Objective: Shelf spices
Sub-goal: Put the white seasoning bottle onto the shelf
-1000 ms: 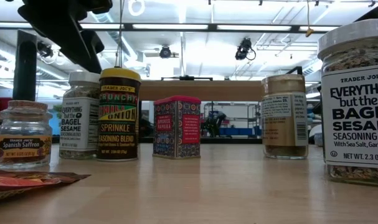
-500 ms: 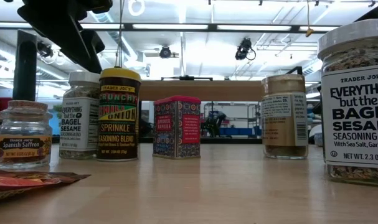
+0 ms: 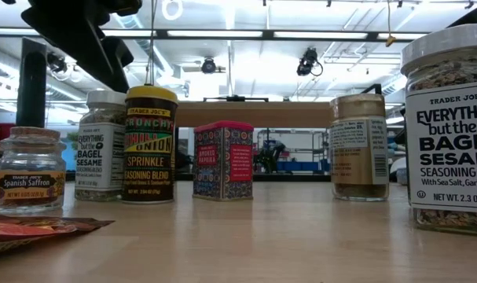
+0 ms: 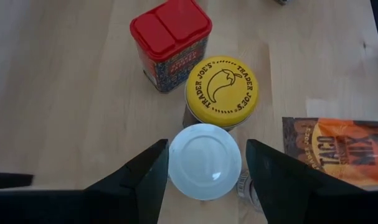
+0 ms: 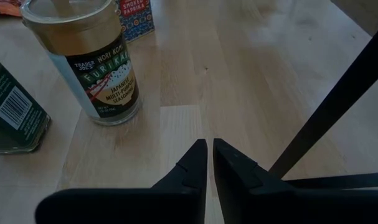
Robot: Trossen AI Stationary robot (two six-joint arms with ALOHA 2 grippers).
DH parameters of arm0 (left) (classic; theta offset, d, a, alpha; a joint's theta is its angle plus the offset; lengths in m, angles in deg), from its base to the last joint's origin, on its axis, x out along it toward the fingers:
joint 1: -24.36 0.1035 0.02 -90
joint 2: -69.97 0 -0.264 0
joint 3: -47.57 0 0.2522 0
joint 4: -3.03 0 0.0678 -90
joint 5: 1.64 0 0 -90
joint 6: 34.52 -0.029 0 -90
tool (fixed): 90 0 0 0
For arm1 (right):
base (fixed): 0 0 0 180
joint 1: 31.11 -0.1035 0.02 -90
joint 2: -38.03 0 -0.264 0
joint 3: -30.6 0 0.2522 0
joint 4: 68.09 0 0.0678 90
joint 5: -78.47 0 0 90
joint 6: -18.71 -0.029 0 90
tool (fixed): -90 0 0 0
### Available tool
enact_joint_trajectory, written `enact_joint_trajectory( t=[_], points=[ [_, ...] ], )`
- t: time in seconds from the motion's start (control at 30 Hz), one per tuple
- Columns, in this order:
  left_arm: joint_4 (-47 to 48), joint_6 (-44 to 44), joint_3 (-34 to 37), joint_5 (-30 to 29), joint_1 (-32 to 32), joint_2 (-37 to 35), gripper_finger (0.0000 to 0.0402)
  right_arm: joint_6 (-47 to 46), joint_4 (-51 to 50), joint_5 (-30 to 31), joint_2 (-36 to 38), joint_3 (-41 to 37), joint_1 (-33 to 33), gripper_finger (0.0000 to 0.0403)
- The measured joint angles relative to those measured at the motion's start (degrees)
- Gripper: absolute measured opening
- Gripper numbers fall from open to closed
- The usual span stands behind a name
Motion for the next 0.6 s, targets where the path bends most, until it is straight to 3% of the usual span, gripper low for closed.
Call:
enact_joint_trajectory(
  t=[0.33, 0.6],
  points=[
    [-2.87, 2.44, 0.00, 0.60, -0.02, 0.03, 0.0219, 0.00, 0.00, 0.01, -0.02, 0.01, -0.01, 0.0028],
    [-4.35, 2.33, 0.00, -3.27, 0.00, 0.04, 0.0219, 0.02, 0.00, -0.01, -0.02, 0.01, 0.00, 0.0027]
  ],
)
